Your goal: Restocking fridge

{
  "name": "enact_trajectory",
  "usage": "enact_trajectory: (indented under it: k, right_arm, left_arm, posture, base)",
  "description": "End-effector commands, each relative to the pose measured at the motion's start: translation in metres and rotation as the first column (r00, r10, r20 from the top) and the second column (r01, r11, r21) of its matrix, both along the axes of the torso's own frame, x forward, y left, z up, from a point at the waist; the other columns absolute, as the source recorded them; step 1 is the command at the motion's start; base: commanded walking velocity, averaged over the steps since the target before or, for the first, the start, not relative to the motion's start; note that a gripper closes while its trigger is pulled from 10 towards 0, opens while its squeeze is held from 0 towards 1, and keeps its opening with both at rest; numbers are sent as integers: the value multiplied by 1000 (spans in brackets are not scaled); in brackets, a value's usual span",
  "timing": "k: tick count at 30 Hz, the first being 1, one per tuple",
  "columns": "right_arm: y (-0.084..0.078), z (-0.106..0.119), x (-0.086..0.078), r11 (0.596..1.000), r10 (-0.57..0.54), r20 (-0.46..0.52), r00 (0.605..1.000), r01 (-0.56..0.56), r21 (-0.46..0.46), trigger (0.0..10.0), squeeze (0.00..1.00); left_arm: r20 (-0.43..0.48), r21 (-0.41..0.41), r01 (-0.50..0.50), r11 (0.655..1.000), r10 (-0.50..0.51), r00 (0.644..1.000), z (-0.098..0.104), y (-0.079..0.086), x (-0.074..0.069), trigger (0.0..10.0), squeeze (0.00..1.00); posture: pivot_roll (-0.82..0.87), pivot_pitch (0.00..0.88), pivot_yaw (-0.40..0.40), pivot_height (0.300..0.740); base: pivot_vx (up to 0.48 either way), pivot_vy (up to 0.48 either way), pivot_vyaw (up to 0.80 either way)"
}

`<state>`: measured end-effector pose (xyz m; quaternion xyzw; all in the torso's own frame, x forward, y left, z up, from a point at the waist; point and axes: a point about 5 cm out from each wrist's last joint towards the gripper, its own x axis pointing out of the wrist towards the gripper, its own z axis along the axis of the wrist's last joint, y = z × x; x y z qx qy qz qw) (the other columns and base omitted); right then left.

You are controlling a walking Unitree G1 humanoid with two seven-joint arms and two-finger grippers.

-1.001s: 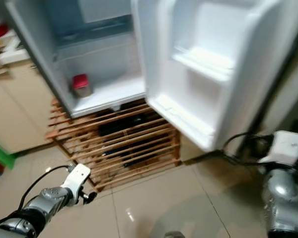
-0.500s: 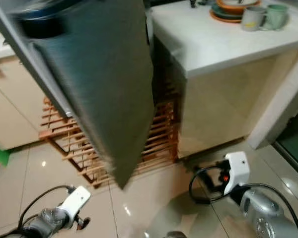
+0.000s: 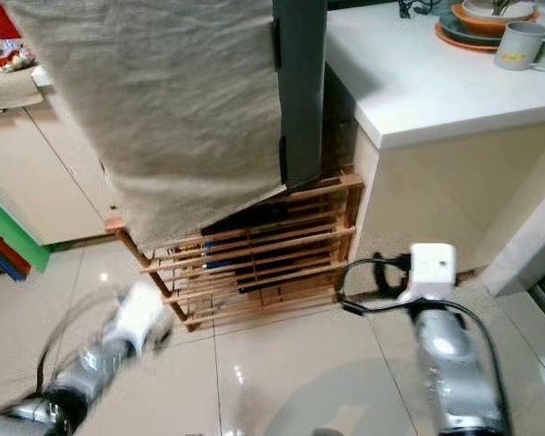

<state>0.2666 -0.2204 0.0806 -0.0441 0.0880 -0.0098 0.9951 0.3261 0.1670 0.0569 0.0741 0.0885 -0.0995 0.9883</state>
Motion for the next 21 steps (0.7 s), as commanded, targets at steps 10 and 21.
enact_trajectory:
  k: [10,21]
  right_arm:
    - [10,15,15,999,44,76,996,-42,-25,10000,0]
    - [14,10,17,997,71,62,996,-70,-16,10000,0]
  left_arm:
    - [340,-309,61,949,51,939,84,-30,4,10000,0]
    - [288,-338,25,941,78,955,89,-21,-10,10000,0]
  posture:
    - [-142,0,-2,740]
    - [-116,0,-7,740]
  base:
    - [0,96,0]
    - [0,480,-548]
